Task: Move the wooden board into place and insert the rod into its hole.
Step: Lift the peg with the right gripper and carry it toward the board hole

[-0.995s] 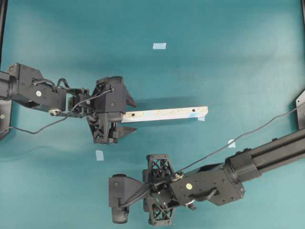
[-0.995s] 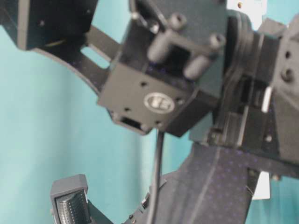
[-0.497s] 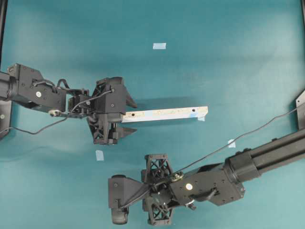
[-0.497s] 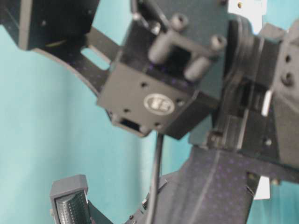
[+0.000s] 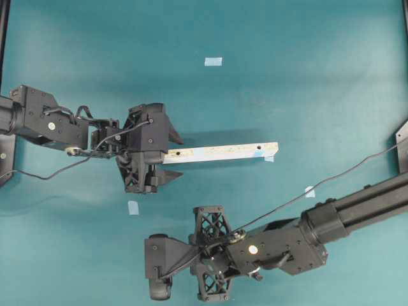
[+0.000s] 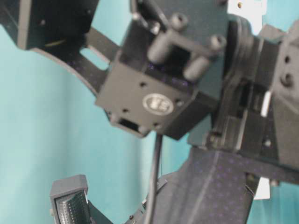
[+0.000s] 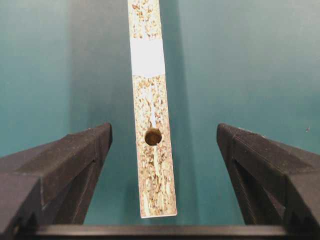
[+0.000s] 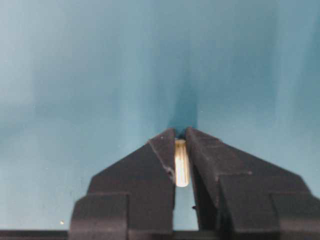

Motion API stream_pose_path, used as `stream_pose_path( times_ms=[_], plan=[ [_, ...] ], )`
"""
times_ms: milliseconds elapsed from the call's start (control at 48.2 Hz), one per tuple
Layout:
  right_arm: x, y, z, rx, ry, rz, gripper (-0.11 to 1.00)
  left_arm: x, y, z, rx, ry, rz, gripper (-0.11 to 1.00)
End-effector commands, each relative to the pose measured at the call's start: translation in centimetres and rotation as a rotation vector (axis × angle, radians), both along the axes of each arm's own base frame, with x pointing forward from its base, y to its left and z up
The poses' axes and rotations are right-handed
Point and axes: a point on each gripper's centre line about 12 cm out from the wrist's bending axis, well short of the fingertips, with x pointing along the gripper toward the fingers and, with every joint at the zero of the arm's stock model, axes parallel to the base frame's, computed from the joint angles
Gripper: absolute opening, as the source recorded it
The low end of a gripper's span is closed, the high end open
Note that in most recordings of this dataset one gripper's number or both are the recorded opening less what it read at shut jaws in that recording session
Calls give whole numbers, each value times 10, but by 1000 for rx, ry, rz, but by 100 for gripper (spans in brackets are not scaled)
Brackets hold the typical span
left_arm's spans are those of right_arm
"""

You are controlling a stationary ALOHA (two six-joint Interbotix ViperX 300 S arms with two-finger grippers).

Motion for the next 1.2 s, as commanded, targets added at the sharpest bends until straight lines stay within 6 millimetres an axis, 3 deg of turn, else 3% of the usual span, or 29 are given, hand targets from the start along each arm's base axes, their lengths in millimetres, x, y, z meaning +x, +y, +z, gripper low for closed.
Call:
stream_pose_path(
  times_ms=[0,249,539,684,995,1181],
  plan=[
    [5,6,18,15,-45,13,10,3,-2,13,-7,-40,2,91],
    [-2,-1,31,-24,-24,17,10,3,-2,13,-7,-40,2,91],
    [-13,-34,109,-73,-216,30,10,3,-1,13,-7,-40,3,91],
    [-27,-49,134,-27,-319,28,10,3,-2,11,-7,-37,2,91],
    [-51,-89,152,60,-527,4,10,4,-2,9,-6,-34,1,90],
    [-67,-112,147,51,-550,-16,10,4,-1,5,-5,-29,3,70]
  ],
)
